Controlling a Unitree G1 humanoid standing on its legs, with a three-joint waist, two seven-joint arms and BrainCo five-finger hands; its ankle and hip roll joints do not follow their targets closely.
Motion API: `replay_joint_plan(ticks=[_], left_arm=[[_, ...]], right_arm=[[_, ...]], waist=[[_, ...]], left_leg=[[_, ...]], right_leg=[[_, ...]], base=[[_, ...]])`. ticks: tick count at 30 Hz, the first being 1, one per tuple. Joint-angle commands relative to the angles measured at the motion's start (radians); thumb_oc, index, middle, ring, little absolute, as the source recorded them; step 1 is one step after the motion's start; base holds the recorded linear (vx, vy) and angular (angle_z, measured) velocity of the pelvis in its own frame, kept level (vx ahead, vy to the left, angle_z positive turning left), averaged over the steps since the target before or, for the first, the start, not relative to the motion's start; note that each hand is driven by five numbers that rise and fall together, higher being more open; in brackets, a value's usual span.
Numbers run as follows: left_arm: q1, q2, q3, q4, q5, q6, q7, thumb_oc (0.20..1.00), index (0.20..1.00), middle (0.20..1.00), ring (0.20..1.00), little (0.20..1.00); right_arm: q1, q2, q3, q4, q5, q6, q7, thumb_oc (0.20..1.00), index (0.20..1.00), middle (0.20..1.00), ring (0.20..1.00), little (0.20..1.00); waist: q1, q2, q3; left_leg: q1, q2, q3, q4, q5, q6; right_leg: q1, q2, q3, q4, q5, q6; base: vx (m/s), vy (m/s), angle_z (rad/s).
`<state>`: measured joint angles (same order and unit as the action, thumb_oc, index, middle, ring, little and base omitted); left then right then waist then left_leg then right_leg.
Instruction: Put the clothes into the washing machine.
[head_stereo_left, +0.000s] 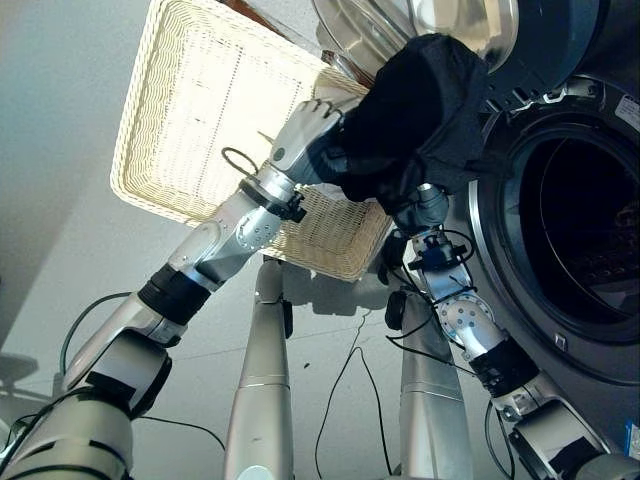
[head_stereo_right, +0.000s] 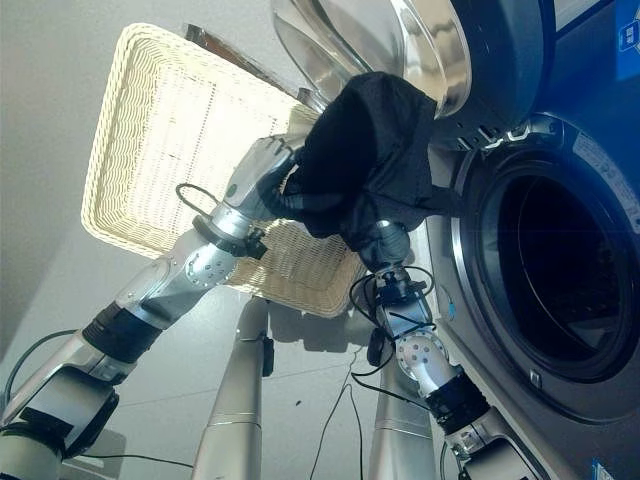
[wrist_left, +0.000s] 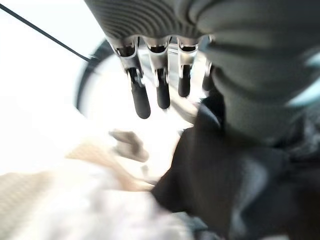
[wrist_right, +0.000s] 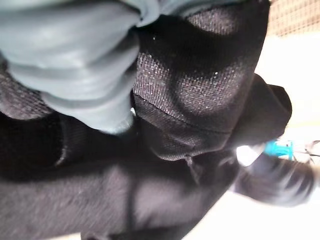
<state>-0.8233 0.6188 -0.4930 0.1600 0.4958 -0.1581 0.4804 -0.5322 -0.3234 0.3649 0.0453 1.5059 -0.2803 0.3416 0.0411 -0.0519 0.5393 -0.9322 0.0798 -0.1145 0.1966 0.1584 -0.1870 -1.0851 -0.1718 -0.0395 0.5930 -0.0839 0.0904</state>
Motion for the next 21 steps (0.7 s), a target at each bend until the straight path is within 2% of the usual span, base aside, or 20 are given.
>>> replay_joint_plan(ticks=[1, 9, 13, 21], left_arm=[[0.028, -0.013, 0.055, 0.001, 0.031, -0.004, 0.184, 1.0, 1.0, 1.0, 1.0, 1.0], [0.056, -0.069, 0.111, 0.001, 0.041, -0.018, 0.337, 1.0, 1.0, 1.0, 1.0, 1.0], [0.059, -0.082, 0.126, 0.001, 0.04, -0.024, 0.359, 1.0, 1.0, 1.0, 1.0, 1.0], [0.06, -0.1, 0.139, 0.042, -0.07, -0.034, 0.344, 1.0, 1.0, 1.0, 1.0, 1.0]], right_arm=[[-0.069, 0.061, -0.029, -0.199, -0.015, -0.071, 0.096, 0.2, 0.2, 0.2, 0.2, 0.2], [-0.088, 0.109, -0.075, -0.236, -0.07, -0.141, 0.074, 0.2, 0.2, 0.2, 0.2, 0.2], [-0.094, 0.118, -0.089, -0.248, -0.082, -0.147, 0.069, 0.2, 0.2, 0.2, 0.2, 0.2], [-0.1, 0.122, -0.122, -0.226, -0.117, -0.154, 0.085, 0.2, 0.2, 0.2, 0.2, 0.2]], waist=[[-0.019, 0.031, -0.019], [-0.012, 0.023, -0.019], [-0.011, 0.019, -0.019], [-0.013, 0.017, -0.019]], left_leg=[[-0.025, -0.107, 0.048, 0.076, -0.024, 0.105], [-0.021, -0.11, 0.041, 0.067, -0.022, 0.104], [-0.018, -0.11, 0.043, 0.062, -0.021, 0.103], [-0.012, -0.109, 0.042, 0.055, -0.016, 0.099]], right_leg=[[0.088, 0.067, -0.118, -0.287, 0.248, 0.045], [0.094, 0.065, -0.124, -0.292, 0.253, 0.049], [0.097, 0.066, -0.125, -0.296, 0.255, 0.05], [0.105, 0.064, -0.125, -0.305, 0.263, 0.055]], base=[[0.0, 0.0, 0.0], [0.0, 0.0, 0.0], [0.0, 0.0, 0.0], [0.0, 0.0, 0.0]])
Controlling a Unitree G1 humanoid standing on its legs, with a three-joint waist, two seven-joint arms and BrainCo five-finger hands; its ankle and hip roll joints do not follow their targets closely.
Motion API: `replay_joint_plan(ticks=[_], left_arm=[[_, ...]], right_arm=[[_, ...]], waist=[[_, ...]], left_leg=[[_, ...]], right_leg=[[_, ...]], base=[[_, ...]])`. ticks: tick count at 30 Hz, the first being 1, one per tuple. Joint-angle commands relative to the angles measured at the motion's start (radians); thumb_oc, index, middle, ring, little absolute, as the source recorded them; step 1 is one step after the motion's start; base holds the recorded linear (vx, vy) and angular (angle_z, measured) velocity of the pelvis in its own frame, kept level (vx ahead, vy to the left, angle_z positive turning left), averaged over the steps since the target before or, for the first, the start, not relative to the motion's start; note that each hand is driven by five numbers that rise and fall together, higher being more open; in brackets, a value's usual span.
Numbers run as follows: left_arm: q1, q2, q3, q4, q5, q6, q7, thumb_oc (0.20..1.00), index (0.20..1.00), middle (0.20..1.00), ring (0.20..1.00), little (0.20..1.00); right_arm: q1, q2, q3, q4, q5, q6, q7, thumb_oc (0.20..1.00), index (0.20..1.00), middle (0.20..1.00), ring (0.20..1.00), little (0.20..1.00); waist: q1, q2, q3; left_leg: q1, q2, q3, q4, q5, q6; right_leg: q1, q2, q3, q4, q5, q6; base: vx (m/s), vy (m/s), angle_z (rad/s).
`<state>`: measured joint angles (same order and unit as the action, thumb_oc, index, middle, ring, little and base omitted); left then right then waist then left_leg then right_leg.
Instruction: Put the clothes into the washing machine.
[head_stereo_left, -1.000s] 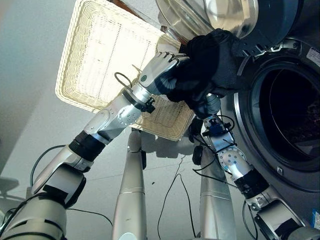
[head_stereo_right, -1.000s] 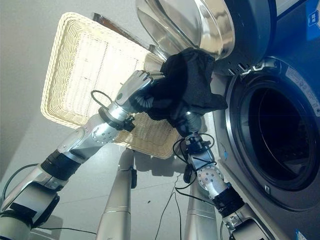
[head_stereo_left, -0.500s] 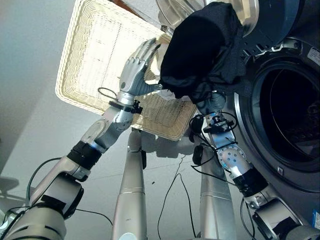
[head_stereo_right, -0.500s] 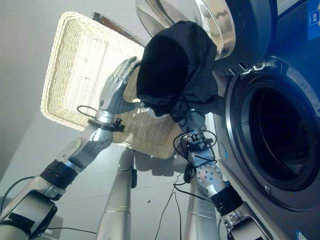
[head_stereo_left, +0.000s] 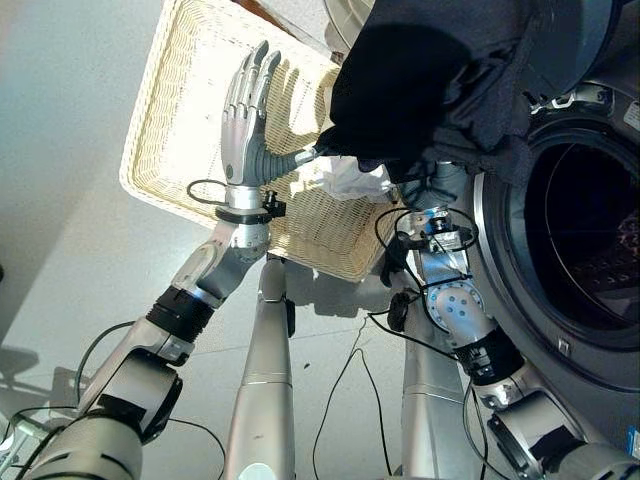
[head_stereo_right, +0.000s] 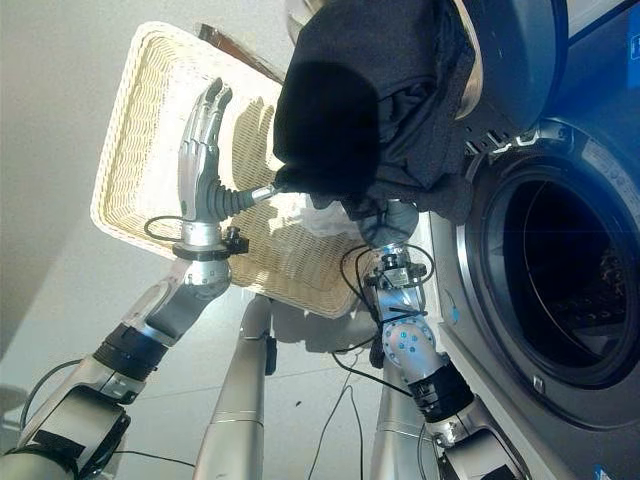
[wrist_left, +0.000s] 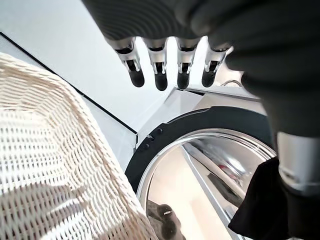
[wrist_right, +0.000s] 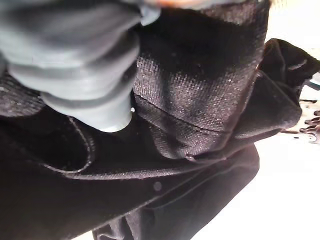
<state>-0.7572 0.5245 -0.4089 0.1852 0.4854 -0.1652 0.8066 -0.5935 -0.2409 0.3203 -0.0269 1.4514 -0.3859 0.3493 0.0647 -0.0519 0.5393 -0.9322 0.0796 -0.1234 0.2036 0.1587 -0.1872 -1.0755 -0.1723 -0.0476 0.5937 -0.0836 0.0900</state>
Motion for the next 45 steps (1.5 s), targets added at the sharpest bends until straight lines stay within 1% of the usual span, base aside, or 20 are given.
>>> replay_joint_plan(ticks=[1, 6, 7, 9, 11, 14, 15, 18, 24, 27, 30, 32, 33, 35, 38, 39, 40, 41, 43, 45], left_arm=[[-0.007, -0.011, 0.058, 0.041, -0.089, -0.035, 0.03, 1.0, 1.0, 1.0, 1.0, 1.0], [-0.017, -0.019, 0.056, 0.167, -0.207, -0.076, 0.087, 1.0, 1.0, 1.0, 1.0, 1.0], [-0.027, -0.02, 0.054, 0.218, -0.238, -0.097, 0.117, 1.0, 1.0, 1.0, 1.0, 1.0], [-0.031, -0.022, 0.054, 0.228, -0.241, -0.098, 0.123, 1.0, 1.0, 1.0, 1.0, 1.0], [-0.045, -0.021, 0.046, 0.315, -0.278, -0.129, 0.166, 1.0, 1.0, 1.0, 1.0, 1.0], [-0.053, -0.024, 0.031, 0.384, -0.307, -0.128, 0.196, 1.0, 1.0, 1.0, 1.0, 1.0], [-0.065, -0.028, 0.02, 0.444, -0.333, -0.121, 0.211, 1.0, 1.0, 1.0, 1.0, 1.0], [-0.084, -0.024, 0.019, 0.509, -0.37, -0.123, 0.211, 1.0, 1.0, 1.0, 1.0, 1.0], [-0.11, -0.017, 0.02, 0.605, -0.433, -0.133, 0.206, 1.0, 1.0, 1.0, 1.0, 1.0], [-0.115, -0.022, 0.022, 0.645, -0.434, -0.143, 0.207, 1.0, 1.0, 1.0, 1.0, 1.0], [-0.119, -0.019, 0.017, 0.66, -0.437, -0.145, 0.202, 1.0, 1.0, 1.0, 1.0, 1.0], [-0.106, 0.004, -0.002, 0.69, -0.44, -0.163, 0.195, 1.0, 1.0, 1.0, 1.0, 1.0], [-0.099, 0.009, -0.008, 0.688, -0.436, -0.164, 0.2, 1.0, 1.0, 1.0, 1.0, 1.0], [-0.077, 0.039, -0.02, 0.671, -0.436, -0.162, 0.197, 1.0, 1.0, 1.0, 1.0, 1.0], [-0.071, 0.064, -0.021, 0.655, -0.442, -0.145, 0.188, 1.0, 1.0, 1.0, 1.0, 1.0], [-0.075, 0.088, -0.021, 0.653, -0.451, -0.139, 0.174, 1.0, 1.0, 1.0, 1.0, 1.0], [-0.075, 0.088, -0.021, 0.653, -0.451, -0.139, 0.174, 1.0, 1.0, 1.0, 1.0, 1.0], [-0.087, 0.103, -0.02, 0.659, -0.461, -0.14, 0.158, 1.0, 1.0, 1.0, 1.0, 1.0], [-0.094, 0.118, -0.023, 0.68, -0.458, -0.152, 0.137, 1.0, 1.0, 1.0, 1.0, 1.0], [-0.099, 0.118, -0.023, 0.681, -0.458, -0.153, 0.136, 1.0, 1.0, 1.0, 1.0, 1.0]], right_arm=[[-0.043, 0.033, -0.085, -0.134, -0.069, -0.049, 0.067, 0.2, 0.2, 0.2, 0.2, 0.2], [-0.044, -0.009, -0.123, 0.002, -0.036, -0.05, 0.024, 0.2, 0.2, 0.2, 0.2, 0.2], [-0.045, -0.039, -0.136, 0.079, -0.007, -0.047, 0.013, 0.2, 0.2, 0.2, 0.2, 0.2], [-0.048, -0.047, -0.139, 0.097, 0.004, -0.047, 0.007, 0.2, 0.2, 0.2, 0.2, 0.2], [-0.04, -0.095, -0.164, 0.261, 0.089, -0.035, 0.016, 0.2, 0.2, 0.2, 0.2, 0.2], [-0.026, -0.126, -0.187, 0.395, 0.176, -0.013, 0.034, 0.2, 0.2, 0.2, 0.2, 0.2], [-0.025, -0.143, -0.193, 0.493, 0.229, -0.008, 0.056, 0.2, 0.2, 0.2, 0.2, 0.2], [-0.035, -0.167, -0.195, 0.597, 0.295, 0.006, 0.068, 0.2, 0.2, 0.2, 0.2, 0.2], [-0.063, -0.205, -0.211, 0.787, 0.377, 0.044, 0.017, 0.2, 0.2, 0.2, 0.2, 0.2], [-0.09, -0.219, -0.245, 0.879, 0.415, 0.039, -0.024, 0.2, 0.2, 0.2, 0.2, 0.2], [-0.112, -0.239, -0.265, 0.917, 0.436, -0.004, -0.065, 0.2, 0.2, 0.2, 0.2, 0.2], [-0.182, -0.347, -0.353, 0.993, 0.465, -0.176, -0.193, 0.2, 0.2, 0.2, 0.2, 0.2], [-0.192, -0.372, -0.37, 1.001, 0.472, -0.234, -0.213, 0.2, 0.2, 0.2, 0.2, 0.2], [-0.214, -0.445, -0.412, 0.972, 0.405, -0.404, -0.335, 0.2, 0.2, 0.2, 0.2, 0.2], [-0.222, -0.486, -0.429, 0.908, 0.274, -0.475, -0.486, 0.2, 0.2, 0.2, 0.2, 0.2], [-0.232, -0.526, -0.436, 0.885, 0.165, -0.457, -0.599, 0.693, 0.693, 0.693, 0.693, 0.693], [-0.232, -0.526, -0.436, 0.885, 0.165, -0.457, -0.599, 0.693, 0.693, 0.693, 0.693, 0.693], [-0.245, -0.556, -0.444, 0.885, 0.068, -0.424, -0.672, 1.0, 1.0, 1.0, 1.0, 1.0], [-0.243, -0.601, -0.452, 0.938, 0.089, -0.378, -0.66, 1.0, 1.0, 1.0, 1.0, 1.0], [-0.247, -0.604, -0.454, 0.942, 0.095, -0.376, -0.654, 1.0, 1.0, 1.0, 1.0, 1.0]], waist=[[-0.037, 0.016, -0.019], [-0.045, 0.015, -0.019], [-0.052, 0.013, -0.019], [-0.053, 0.013, -0.019], [-0.062, 0.012, -0.019], [-0.071, 0.014, -0.019], [-0.077, 0.013, -0.019], [-0.083, 0.011, -0.019], [-0.091, 0.012, -0.019], [-0.088, 0.013, -0.019], [-0.085, 0.015, -0.019], [-0.081, 0.011, -0.019], [-0.081, 0.008, -0.019], [-0.079, -0.006, -0.019], [-0.083, -0.021, -0.019], [-0.088, -0.033, -0.019], [-0.088, -0.033, -0.019], [-0.091, -0.04, -0.019], [-0.089, -0.051, -0.019], [-0.09, -0.052, -0.019]], left_leg=[[-0.011, -0.108, 0.051, 0.046, -0.016, 0.098], [-0.004, -0.103, 0.06, 0.048, -0.018, 0.092], [-0.002, -0.102, 0.064, 0.049, -0.019, 0.089], [-0.002, -0.101, 0.065, 0.05, -0.019, 0.089], [0.003, -0.098, 0.072, 0.05, -0.021, 0.085], [0.006, -0.096, 0.079, 0.048, -0.022, 0.084], [0.006, -0.092, 0.085, 0.052, -0.025, 0.083], [0.005, -0.088, 0.092, 0.053, -0.026, 0.081], [0.0, -0.08, 0.097, 0.058, -0.03, 0.079], [-0.001, -0.077, 0.097, 0.059, -0.032, 0.08], [-0.002, -0.075, 0.094, 0.062, -0.035, 0.078], [-0.003, -0.068, 0.084, 0.082, -0.053, 0.078], [-0.005, -0.067, 0.08, 0.086, -0.058, 0.079], [-0.007, -0.063, 0.073, 0.088, -0.065, 0.08], [-0.007, -0.061, 0.067, 0.089, -0.069, 0.08], [-0.004, -0.062, 0.06, 0.089, -0.072, 0.082], [-0.004, -0.062, 0.06, 0.089, -0.072, 0.082], [-0.013, -0.064, 0.056, 0.083, -0.061, 0.084], [0.004, -0.064, 0.047, 0.08, -0.07, 0.085], [-0.005, -0.066, 0.047, 0.077, -0.06, 0.085]], right_leg=[[0.096, 0.065, -0.117, -0.308, 0.264, 0.056], [0.1, 0.066, -0.114, -0.306, 0.266, 0.059], [0.1, 0.068, -0.11, -0.308, 0.268, 0.06], [0.1, 0.069, -0.109, -0.309, 0.268, 0.06], [0.103, 0.072, -0.104, -0.311, 0.269, 0.06], [0.104, 0.079, -0.098, -0.311, 0.27, 0.059], [0.103, 0.082, -0.092, -0.309, 0.269, 0.058], [0.101, 0.088, -0.087, -0.309, 0.268, 0.056], [0.095, 0.097, -0.077, -0.304, 0.262, 0.048], [0.095, 0.101, -0.075, -0.305, 0.259, 0.045], [0.096, 0.1, -0.076, -0.302, 0.255, 0.045], [0.106, 0.101, -0.075, -0.298, 0.251, 0.047], [0.109, 0.102, -0.076, -0.298, 0.251, 0.048], [0.116, 0.105, -0.083, -0.3, 0.253, 0.052], [0.12, 0.108, -0.084, -0.309, 0.259, 0.054], [0.125, 0.112, -0.082, -0.317, 0.263, 0.056], [0.125, 0.112, -0.082, -0.317, 0.263, 0.056], [0.117, 0.112, -0.082, -0.325, 0.276, 0.055], [0.136, 0.114, -0.083, -0.329, 0.269, 0.057], [0.128, 0.112, -0.084, -0.332, 0.277, 0.055]], base=[[0.0, 0.0, 0.0], [0.0, 0.009, 0.0], [0.0, 0.0, 0.0], [0.0, 0.016, 0.01], [-0.01, 0.06, -0.01], [0.0, 0.055, -0.03], [0.01, 0.042, -0.04], [0.01, 0.039, -0.04], [0.01, 0.032, -0.1], [0.01, 0.006, -0.05], [0.01, 0.0, -0.02], [0.01, -0.019, -0.01], [0.01, -0.065, -0.04], [-0.01, -0.1, -0.03], [-0.02, -0.058, 0.01], [-0.02, -0.034, 0.01], [-0.04, -0.028, -0.07], [-0.02, -0.028, -0.1], [0.01, -0.039, -0.06], [0.01, -0.028, 0.0]])
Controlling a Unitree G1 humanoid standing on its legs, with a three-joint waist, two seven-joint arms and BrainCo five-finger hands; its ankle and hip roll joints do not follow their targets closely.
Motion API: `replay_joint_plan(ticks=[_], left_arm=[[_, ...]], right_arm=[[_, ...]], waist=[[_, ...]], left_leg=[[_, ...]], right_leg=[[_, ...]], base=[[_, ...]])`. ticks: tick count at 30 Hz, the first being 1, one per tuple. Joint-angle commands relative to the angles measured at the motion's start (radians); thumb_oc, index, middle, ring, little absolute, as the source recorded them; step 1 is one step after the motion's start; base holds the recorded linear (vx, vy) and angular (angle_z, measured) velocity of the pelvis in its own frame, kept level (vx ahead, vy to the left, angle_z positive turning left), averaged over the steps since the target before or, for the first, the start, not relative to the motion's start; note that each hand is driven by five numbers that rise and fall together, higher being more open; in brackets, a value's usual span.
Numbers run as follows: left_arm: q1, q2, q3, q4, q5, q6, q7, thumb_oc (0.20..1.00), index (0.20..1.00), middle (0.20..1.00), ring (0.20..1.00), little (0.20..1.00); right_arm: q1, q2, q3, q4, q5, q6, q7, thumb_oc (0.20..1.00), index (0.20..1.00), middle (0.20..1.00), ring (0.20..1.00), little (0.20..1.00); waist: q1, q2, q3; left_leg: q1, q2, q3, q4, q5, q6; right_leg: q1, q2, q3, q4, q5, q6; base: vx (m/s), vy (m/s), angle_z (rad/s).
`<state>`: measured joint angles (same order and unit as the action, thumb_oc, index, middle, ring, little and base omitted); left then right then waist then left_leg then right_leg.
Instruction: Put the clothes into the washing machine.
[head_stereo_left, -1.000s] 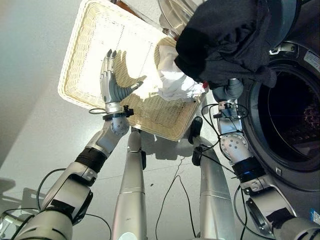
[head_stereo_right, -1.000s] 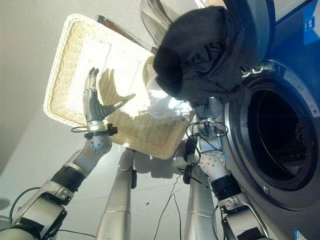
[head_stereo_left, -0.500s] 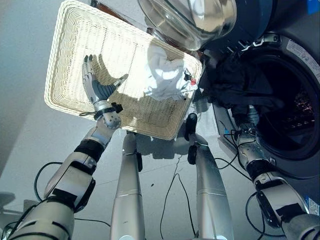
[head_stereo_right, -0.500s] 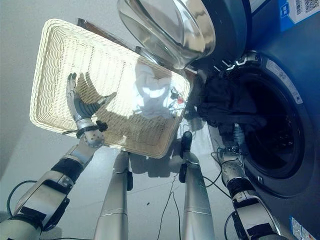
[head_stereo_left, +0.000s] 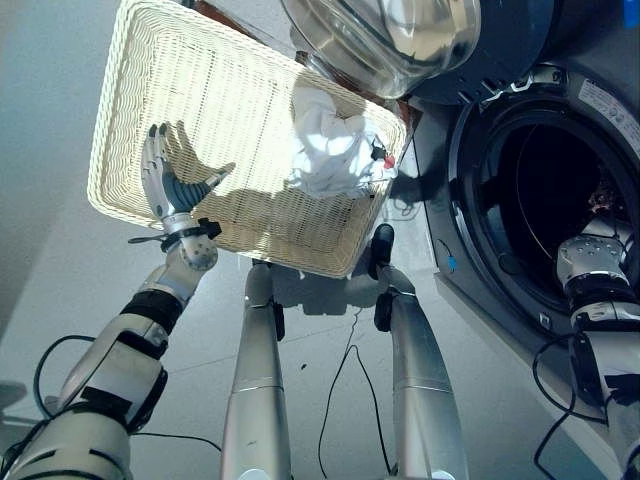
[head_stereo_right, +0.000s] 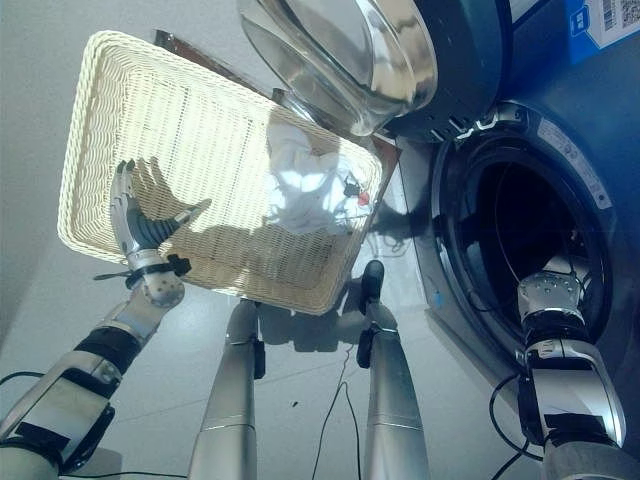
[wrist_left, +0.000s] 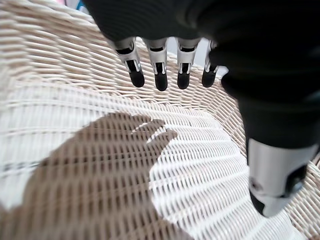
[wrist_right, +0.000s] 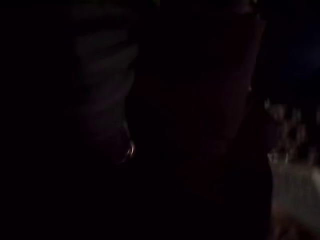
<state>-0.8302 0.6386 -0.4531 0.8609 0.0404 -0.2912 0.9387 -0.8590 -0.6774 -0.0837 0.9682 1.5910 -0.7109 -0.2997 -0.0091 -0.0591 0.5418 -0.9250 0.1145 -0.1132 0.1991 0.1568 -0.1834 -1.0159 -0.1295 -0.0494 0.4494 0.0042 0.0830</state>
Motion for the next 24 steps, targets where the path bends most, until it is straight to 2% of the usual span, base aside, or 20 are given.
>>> replay_joint_plan(ticks=[1, 4, 7, 8, 9, 10, 11, 12, 13, 14, 18, 23, 24], left_arm=[[-0.032, 0.008, 0.014, 0.021, -0.001, -0.035, -0.017, 1.0, 1.0, 1.0, 1.0, 1.0], [-0.049, 0.006, 0.005, 0.03, 0.003, -0.033, -0.03, 1.0, 1.0, 1.0, 1.0, 1.0], [-0.064, 0.005, -0.002, 0.036, 0.007, -0.032, -0.035, 1.0, 1.0, 1.0, 1.0, 1.0], [-0.07, 0.005, -0.007, 0.035, 0.007, -0.029, -0.038, 1.0, 1.0, 1.0, 1.0, 1.0], [-0.069, 0.001, -0.012, 0.03, 0.012, -0.023, -0.039, 1.0, 1.0, 1.0, 1.0, 1.0], [-0.074, 0.001, -0.017, 0.028, 0.011, -0.02, -0.042, 1.0, 1.0, 1.0, 1.0, 1.0], [-0.074, 0.001, -0.017, 0.028, 0.011, -0.02, -0.042, 1.0, 1.0, 1.0, 1.0, 1.0], [-0.083, 0.003, -0.025, 0.02, 0.007, -0.01, -0.046, 1.0, 1.0, 1.0, 1.0, 1.0], [-0.083, 0.003, -0.025, 0.02, 0.007, -0.01, -0.046, 1.0, 1.0, 1.0, 1.0, 1.0], [-0.098, 0.011, -0.038, 0.012, 0.0, 0.0, -0.056, 1.0, 1.0, 1.0, 1.0, 1.0], [-0.123, 0.012, -0.048, 0.018, -0.001, 0.003, -0.071, 1.0, 1.0, 1.0, 1.0, 1.0], [-0.139, -0.002, -0.053, 0.02, -0.011, 0.008, -0.081, 1.0, 1.0, 1.0, 1.0, 1.0], [-0.143, -0.014, -0.051, 0.023, -0.026, 0.013, -0.079, 1.0, 1.0, 1.0, 1.0, 1.0]], right_arm=[[0.029, -0.187, -0.045, 0.012, -0.015, -0.001, 0.041, 1.0, 1.0, 1.0, 1.0, 1.0], [0.012, -0.188, -0.025, 0.051, -0.033, 0.014, 0.023, 1.0, 1.0, 1.0, 1.0, 1.0], [0.001, -0.192, -0.01, 0.09, -0.176, 0.071, -0.083, 1.0, 1.0, 1.0, 1.0, 1.0], [-0.001, -0.191, 0.012, 0.102, -0.214, 0.115, -0.13, 1.0, 1.0, 1.0, 1.0, 1.0], [-0.007, -0.196, 0.054, 0.142, -0.38, 0.22, -0.212, 1.0, 1.0, 1.0, 1.0, 1.0], [-0.017, -0.204, 0.096, 0.155, -0.464, 0.278, -0.235, 1.0, 1.0, 1.0, 1.0, 1.0], [-0.017, -0.204, 0.096, 0.155, -0.464, 0.278, -0.235, 1.0, 1.0, 1.0, 1.0, 1.0], [-0.045, -0.214, 0.159, 0.177, -0.542, 0.363, -0.282, 1.0, 1.0, 1.0, 1.0, 1.0], [-0.045, -0.214, 0.159, 0.177, -0.542, 0.363, -0.282, 1.0, 1.0, 1.0, 1.0, 1.0], [-0.075, -0.224, 0.235, 0.21, -0.573, 0.454, -0.272, 1.0, 1.0, 1.0, 1.0, 1.0], [-0.097, -0.194, 0.285, 0.232, -0.607, 0.505, -0.241, 1.0, 1.0, 1.0, 1.0, 1.0], [-0.103, -0.144, 0.315, 0.194, -0.694, 0.507, -0.24, 1.0, 1.0, 1.0, 1.0, 1.0], [-0.091, -0.11, 0.33, 0.151, -0.766, 0.494, -0.254, 1.0, 1.0, 1.0, 1.0, 1.0]], waist=[[-0.009, -0.05, -0.022], [-0.002, -0.047, -0.022], [-0.001, -0.044, -0.022], [0.001, -0.043, -0.022], [0.007, -0.04, -0.022], [0.01, -0.04, -0.022], [0.01, -0.04, -0.022], [0.012, -0.04, -0.022], [0.012, -0.04, -0.022], [0.017, -0.041, -0.022], [0.02, -0.04, -0.022], [0.019, -0.031, -0.022], [0.015, -0.025, -0.022]], left_leg=[[0.002, -0.107, 0.026, 0.087, -0.07, 0.085], [0.0, -0.117, 0.018, 0.087, -0.071, 0.088], [-0.006, -0.122, 0.018, 0.081, -0.062, 0.09], [-0.009, -0.126, 0.016, 0.081, -0.061, 0.092], [0.0, -0.123, 0.018, 0.08, -0.073, 0.093], [0.0, -0.126, 0.016, 0.079, -0.072, 0.096], [0.0, -0.126, 0.016, 0.079, -0.072, 0.096], [-0.005, -0.129, 0.014, 0.081, -0.07, 0.098], [-0.005, -0.129, 0.014, 0.081, -0.07, 0.098], [-0.011, -0.13, 0.013, 0.083, -0.068, 0.1], [-0.018, -0.133, 0.01, 0.086, -0.07, 0.104], [-0.024, -0.136, 0.013, 0.082, -0.07, 0.105], [-0.029, -0.138, 0.019, 0.083, -0.07, 0.105]], right_leg=[[0.084, 0.069, -0.086, -0.185, 0.182, 0.063], [0.081, 0.065, -0.093, -0.186, 0.184, 0.063], [0.076, 0.06, -0.099, -0.192, 0.193, 0.062], [0.074, 0.058, -0.1, -0.195, 0.195, 0.061], [0.084, 0.057, -0.104, -0.194, 0.187, 0.065], [0.083, 0.056, -0.106, -0.196, 0.19, 0.064], [0.083, 0.056, -0.106, -0.196, 0.19, 0.064], [0.079, 0.055, -0.109, -0.198, 0.193, 0.064], [0.079, 0.055, -0.109, -0.198, 0.193, 0.064], [0.076, 0.054, -0.114, -0.198, 0.194, 0.063], [0.07, 0.053, -0.121, -0.195, 0.194, 0.064], [0.06, 0.052, -0.121, -0.192, 0.191, 0.064], [0.052, 0.052, -0.119, -0.19, 0.191, 0.062]], base=[[0.02, -0.068, 0.0], [0.03, -0.057, 0.02], [0.0, -0.029, 0.04], [0.0, -0.029, 0.03], [0.01, -0.04, 0.03], [0.01, -0.03, 0.04], [-0.01, -0.024, 0.06], [0.0, -0.012, 0.05], [0.0, -0.047, 0.05], [0.0, -0.048, 0.04], [0.0, -0.042, 0.04], [0.0, -0.003, 0.06], [0.0, 0.033, 0.04]])
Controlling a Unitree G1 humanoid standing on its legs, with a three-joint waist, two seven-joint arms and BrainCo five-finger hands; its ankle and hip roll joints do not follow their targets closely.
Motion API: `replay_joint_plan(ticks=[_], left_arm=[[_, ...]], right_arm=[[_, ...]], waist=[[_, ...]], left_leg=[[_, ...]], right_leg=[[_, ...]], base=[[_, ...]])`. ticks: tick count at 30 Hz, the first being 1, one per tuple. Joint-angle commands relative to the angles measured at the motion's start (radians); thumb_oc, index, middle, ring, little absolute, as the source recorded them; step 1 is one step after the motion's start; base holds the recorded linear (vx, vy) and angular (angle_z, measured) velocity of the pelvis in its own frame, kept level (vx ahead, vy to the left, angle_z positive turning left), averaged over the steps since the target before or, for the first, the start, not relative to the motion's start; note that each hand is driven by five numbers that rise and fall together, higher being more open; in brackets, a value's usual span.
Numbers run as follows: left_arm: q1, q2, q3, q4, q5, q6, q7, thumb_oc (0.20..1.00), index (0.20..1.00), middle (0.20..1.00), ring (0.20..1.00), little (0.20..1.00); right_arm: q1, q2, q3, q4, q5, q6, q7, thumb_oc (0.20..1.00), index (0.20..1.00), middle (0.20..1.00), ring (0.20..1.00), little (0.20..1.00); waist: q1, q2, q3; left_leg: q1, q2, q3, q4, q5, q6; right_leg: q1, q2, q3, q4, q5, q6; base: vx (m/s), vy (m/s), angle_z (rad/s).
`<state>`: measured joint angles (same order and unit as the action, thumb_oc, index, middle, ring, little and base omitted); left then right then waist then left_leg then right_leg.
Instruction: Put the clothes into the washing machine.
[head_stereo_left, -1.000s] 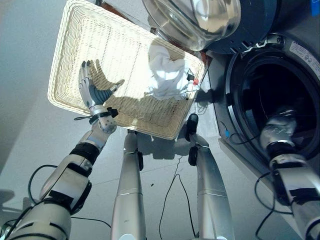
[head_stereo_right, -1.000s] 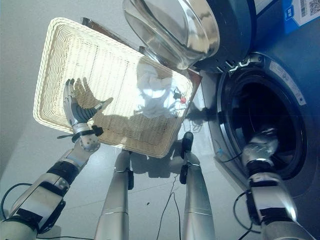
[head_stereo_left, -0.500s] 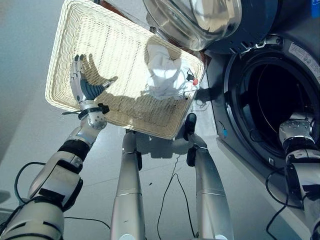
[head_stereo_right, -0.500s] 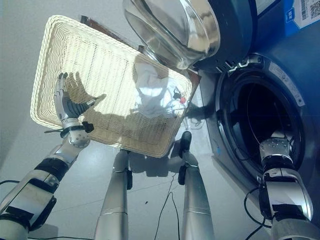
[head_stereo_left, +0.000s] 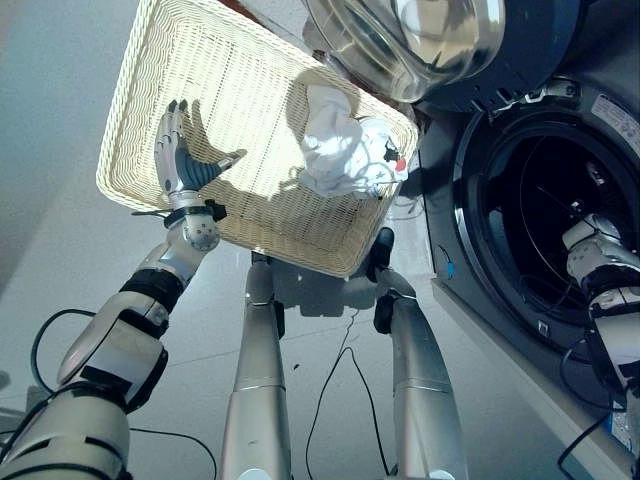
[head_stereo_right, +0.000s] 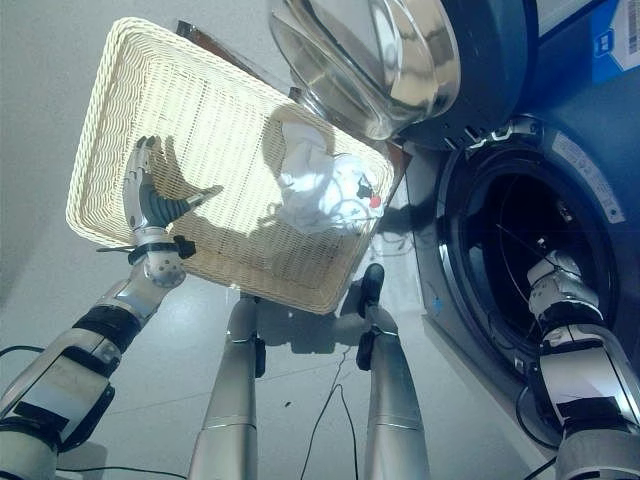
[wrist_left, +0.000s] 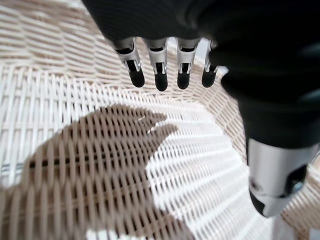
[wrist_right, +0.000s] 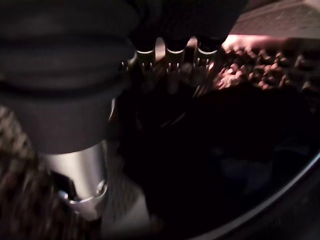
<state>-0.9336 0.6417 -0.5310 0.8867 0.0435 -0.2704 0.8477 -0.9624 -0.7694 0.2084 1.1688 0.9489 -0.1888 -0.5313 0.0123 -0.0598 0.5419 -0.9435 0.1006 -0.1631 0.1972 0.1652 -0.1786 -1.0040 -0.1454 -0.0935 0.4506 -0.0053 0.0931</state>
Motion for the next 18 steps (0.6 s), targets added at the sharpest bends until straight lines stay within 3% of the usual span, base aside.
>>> replay_joint_plan(ticks=[1, 5, 11, 18], left_arm=[[-0.04, -0.022, 0.027, -0.002, -0.036, -0.006, 0.014, 1.0, 1.0, 1.0, 1.0, 1.0], [-0.036, -0.064, 0.047, 0.005, -0.053, -0.005, 0.036, 1.0, 1.0, 1.0, 1.0, 1.0], [-0.023, -0.11, 0.078, 0.037, -0.062, -0.036, 0.04, 1.0, 1.0, 1.0, 1.0, 1.0], [-0.003, -0.142, 0.113, 0.062, -0.093, -0.069, 0.062, 1.0, 1.0, 1.0, 1.0, 1.0]], right_arm=[[0.015, -0.009, 0.042, -0.062, -0.148, -0.032, -0.027, 1.0, 1.0, 1.0, 1.0, 1.0], [0.046, 0.07, 0.091, -0.21, -0.341, -0.052, -0.136, 1.0, 1.0, 1.0, 1.0, 1.0], [0.062, 0.146, 0.147, -0.285, -0.533, -0.045, -0.187, 1.0, 1.0, 1.0, 1.0, 1.0], [0.117, 0.216, 0.177, -0.349, -0.622, -0.053, -0.191, 1.0, 1.0, 1.0, 1.0, 1.0]], waist=[[-0.008, -0.023, -0.022], [-0.018, -0.009, -0.022], [-0.024, 0.013, -0.022], [-0.033, 0.028, -0.022]], left_leg=[[-0.01, -0.124, 0.07, 0.083, -0.077, 0.1], [-0.02, -0.123, 0.086, 0.079, -0.071, 0.097], [-0.03, -0.122, 0.104, 0.075, -0.063, 0.093], [-0.031, -0.12, 0.123, 0.063, -0.054, 0.09]], right_leg=[[0.039, 0.068, -0.074, -0.191, 0.199, 0.052], [0.019, 0.068, -0.063, -0.184, 0.192, 0.048], [-0.003, 0.07, -0.049, -0.173, 0.18, 0.04], [-0.012, 0.074, -0.036, -0.172, 0.169, 0.031]], base=[[-0.01, 0.043, 0.04], [-0.01, 0.065, 0.0], [0.0, 0.069, 0.02], [-0.01, 0.068, -0.05]])
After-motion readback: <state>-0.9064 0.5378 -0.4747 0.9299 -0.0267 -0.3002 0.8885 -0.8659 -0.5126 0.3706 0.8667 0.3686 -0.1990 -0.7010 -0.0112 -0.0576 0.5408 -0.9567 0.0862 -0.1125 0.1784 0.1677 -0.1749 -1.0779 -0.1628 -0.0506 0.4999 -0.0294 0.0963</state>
